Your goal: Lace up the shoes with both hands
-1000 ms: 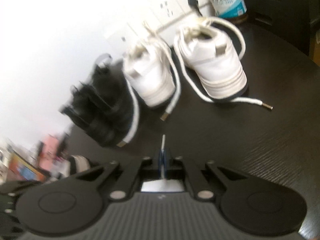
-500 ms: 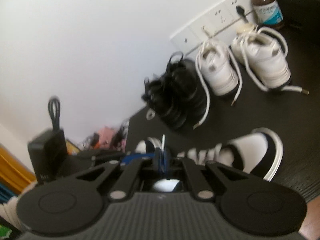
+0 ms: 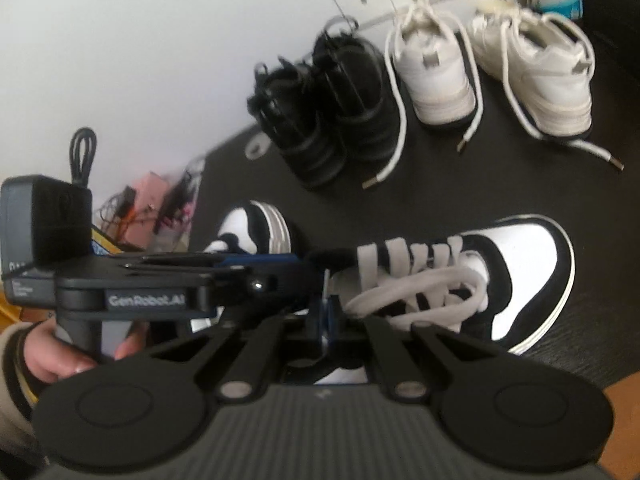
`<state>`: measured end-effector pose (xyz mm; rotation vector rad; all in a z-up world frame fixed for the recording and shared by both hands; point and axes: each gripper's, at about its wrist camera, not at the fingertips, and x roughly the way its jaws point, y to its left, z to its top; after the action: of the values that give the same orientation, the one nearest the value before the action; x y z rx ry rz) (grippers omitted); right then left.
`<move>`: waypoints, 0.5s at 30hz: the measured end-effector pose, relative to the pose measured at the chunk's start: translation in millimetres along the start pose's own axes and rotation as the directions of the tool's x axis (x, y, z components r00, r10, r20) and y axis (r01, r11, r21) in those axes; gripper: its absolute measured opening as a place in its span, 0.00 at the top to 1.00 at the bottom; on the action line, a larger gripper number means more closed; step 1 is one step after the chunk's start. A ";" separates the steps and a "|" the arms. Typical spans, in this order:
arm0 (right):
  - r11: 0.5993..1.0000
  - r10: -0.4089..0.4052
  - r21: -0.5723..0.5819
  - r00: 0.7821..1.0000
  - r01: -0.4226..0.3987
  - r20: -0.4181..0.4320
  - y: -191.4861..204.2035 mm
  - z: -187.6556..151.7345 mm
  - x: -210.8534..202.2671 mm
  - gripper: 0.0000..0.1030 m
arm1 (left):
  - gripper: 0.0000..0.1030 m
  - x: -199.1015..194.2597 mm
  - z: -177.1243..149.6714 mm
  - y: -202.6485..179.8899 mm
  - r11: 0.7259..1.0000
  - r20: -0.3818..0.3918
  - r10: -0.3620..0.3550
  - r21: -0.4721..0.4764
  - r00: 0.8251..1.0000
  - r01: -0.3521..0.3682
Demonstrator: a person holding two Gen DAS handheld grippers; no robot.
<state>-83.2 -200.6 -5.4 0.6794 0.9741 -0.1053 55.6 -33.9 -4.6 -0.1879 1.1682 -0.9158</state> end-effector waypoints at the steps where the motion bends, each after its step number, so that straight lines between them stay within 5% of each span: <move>1: 1.000 0.002 0.007 0.999 -0.001 -0.037 -1.0 5.8 2.8 0.98 | 0.68 0.2 0.1 1.1 1.000 -0.001 -0.003 -0.003 1.000 0.003; 8: 0.999 -0.011 0.038 0.961 0.022 -0.275 -12.0 46.1 19.5 0.98 | 0.65 2.8 0.9 5.6 1.000 -0.009 -0.027 -0.013 1.000 0.027; 15: 0.998 -0.063 -0.006 0.933 0.065 -0.354 -10.6 53.4 30.7 0.98 | 0.65 3.2 0.8 13.8 0.997 -0.007 -0.060 -0.046 0.998 0.060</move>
<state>-30.7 -233.3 -14.8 0.6852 1.3440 -0.0426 63.8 -27.6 -14.4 -0.2573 1.1970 -0.9438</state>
